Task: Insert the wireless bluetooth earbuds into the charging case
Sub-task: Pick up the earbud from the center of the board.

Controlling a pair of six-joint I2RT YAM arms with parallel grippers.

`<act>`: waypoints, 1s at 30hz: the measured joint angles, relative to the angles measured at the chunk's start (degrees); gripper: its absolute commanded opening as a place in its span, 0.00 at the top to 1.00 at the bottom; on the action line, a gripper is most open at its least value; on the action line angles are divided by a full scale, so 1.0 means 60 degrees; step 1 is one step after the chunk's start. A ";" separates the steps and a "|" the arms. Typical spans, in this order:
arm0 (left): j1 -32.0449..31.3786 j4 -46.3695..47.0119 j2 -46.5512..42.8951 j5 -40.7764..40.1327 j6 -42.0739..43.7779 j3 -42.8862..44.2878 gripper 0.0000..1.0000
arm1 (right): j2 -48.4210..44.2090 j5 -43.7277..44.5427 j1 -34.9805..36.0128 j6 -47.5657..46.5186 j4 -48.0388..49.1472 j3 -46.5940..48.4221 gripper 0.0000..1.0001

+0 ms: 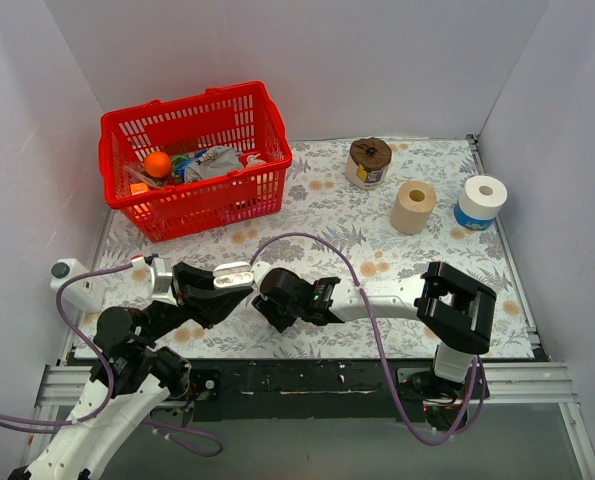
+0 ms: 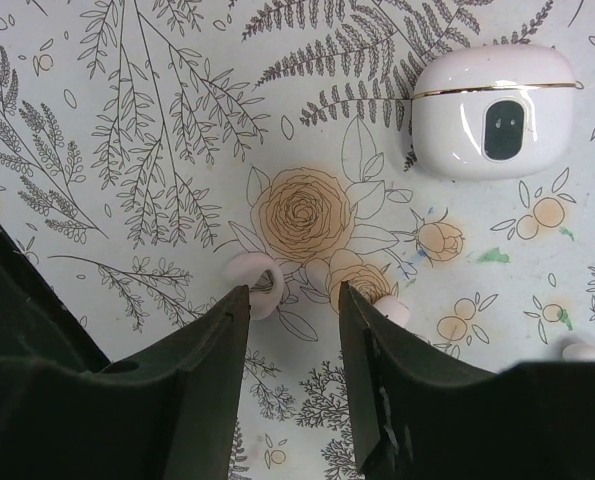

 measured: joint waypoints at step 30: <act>0.0000 -0.0095 -0.0004 0.0000 -0.0033 0.0000 1.00 | 0.0357 -0.0168 0.0321 0.0131 0.0029 -0.0051 0.57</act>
